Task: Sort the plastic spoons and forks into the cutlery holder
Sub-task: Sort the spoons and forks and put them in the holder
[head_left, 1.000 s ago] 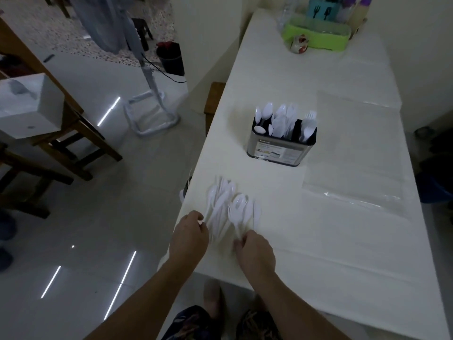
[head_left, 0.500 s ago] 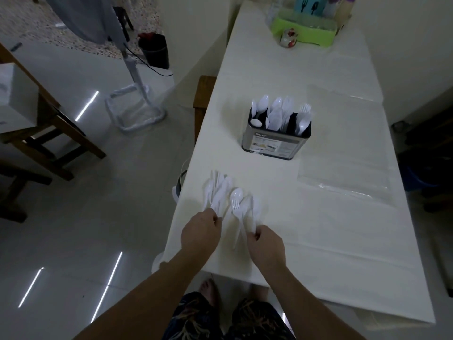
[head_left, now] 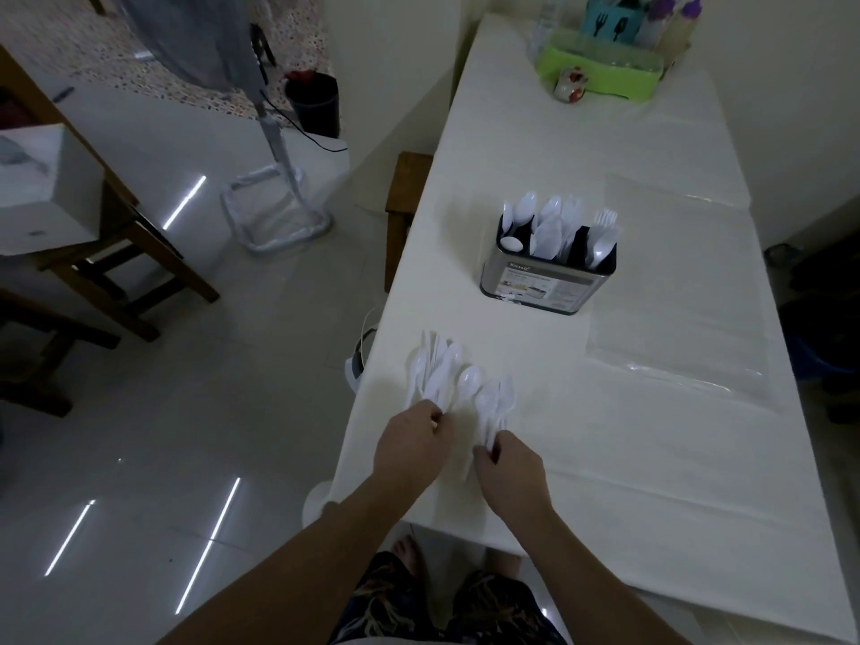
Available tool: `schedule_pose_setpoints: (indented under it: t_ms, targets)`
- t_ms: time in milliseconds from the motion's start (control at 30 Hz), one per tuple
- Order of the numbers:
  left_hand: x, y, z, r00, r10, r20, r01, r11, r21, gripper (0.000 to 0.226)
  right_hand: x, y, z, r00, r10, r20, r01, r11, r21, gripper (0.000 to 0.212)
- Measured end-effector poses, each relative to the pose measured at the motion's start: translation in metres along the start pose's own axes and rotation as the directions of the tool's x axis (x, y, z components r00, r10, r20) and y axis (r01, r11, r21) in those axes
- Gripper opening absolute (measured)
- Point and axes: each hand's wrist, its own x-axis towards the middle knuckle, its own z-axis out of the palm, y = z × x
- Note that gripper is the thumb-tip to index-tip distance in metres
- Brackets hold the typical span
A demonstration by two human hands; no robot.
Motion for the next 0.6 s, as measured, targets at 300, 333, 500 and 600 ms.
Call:
schedule_pose_setpoints:
  t_ms: [300,333,500,600]
  targets:
    - [0.016,0.007,-0.012,0.987,-0.058,0.148,0.105,0.937,-0.333,0.036,0.0,-0.056,0.002,0.948,-0.19,0.254,0.158,0.978,0.138,0.019]
    - [0.017,0.005,-0.014,0.987,-0.083,0.141,0.128,0.927,-0.351,0.035,0.001,-0.058,0.004,0.945,-0.195,0.261,0.161,0.976,0.145,0.02]
    - [0.027,-0.013,-0.029,0.949,-0.292,0.123,0.306,0.747,-0.59,0.02,-0.002,-0.055,0.015,0.954,-0.19,0.231,0.173,0.981,0.09,0.02]
    - [0.034,-0.027,-0.033,0.934,-0.345,0.093,0.343,0.794,-0.502,0.021,-0.002,-0.045,0.02,0.986,-0.111,0.121,0.111,0.994,0.006,0.02]
